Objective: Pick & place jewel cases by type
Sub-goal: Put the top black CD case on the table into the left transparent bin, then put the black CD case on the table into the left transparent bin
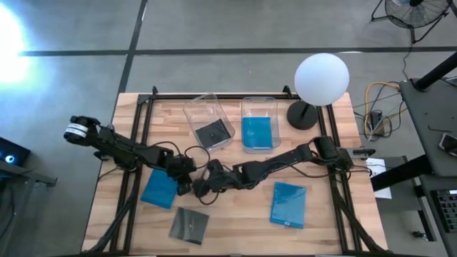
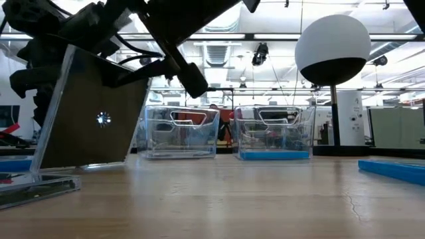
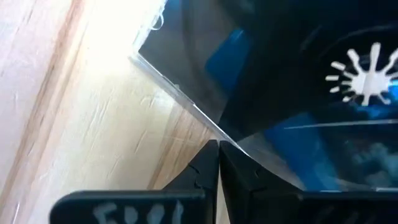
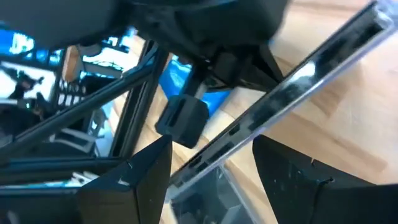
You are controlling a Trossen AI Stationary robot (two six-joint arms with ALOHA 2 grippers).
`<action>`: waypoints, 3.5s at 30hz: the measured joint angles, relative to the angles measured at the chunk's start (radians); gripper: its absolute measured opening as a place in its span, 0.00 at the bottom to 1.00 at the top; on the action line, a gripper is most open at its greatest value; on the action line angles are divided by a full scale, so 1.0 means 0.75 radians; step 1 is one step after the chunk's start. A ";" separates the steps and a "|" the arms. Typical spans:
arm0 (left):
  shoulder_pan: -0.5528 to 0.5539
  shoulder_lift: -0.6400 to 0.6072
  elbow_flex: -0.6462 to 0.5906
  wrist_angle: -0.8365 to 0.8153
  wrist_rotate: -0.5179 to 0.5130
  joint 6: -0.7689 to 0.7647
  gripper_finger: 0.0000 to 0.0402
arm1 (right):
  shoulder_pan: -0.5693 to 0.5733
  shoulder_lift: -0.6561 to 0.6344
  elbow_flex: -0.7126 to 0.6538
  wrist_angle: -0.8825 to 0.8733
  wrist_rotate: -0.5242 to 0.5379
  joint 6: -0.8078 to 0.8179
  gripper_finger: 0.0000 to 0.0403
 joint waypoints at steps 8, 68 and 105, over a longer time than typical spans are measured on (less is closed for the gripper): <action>0.000 0.000 0.000 0.000 -0.006 0.000 0.00 | -0.002 -0.001 -0.004 -0.161 -0.002 0.156 0.54; -0.353 -0.933 -0.004 -0.332 -0.883 -0.580 0.00 | -0.461 -0.139 -0.156 -0.018 0.300 0.854 0.07; -0.362 -0.844 -0.004 -0.476 -0.392 -0.701 0.00 | 0.006 -0.356 -0.129 -0.685 -0.341 -0.068 0.60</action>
